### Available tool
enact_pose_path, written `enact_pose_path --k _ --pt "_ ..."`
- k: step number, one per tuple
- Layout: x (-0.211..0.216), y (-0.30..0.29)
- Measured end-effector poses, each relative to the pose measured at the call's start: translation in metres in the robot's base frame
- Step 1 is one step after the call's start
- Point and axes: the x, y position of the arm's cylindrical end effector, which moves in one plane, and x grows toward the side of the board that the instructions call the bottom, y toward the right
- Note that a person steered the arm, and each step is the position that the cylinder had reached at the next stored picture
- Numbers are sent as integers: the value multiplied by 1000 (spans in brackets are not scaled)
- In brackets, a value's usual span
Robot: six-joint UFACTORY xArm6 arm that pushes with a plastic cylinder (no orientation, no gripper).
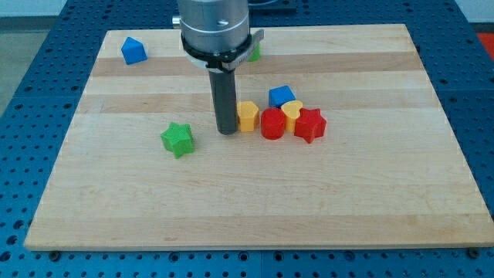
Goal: Move the yellow heart towards the green star
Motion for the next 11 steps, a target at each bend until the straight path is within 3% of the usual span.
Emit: enact_pose_path --k 1,4,6,7,8,9,11 --pt "-34 -1" --pt "-55 -3" --pt "-8 -39" --pt "41 -30" --pt "37 2" --pt "22 17" --pt "-61 22"
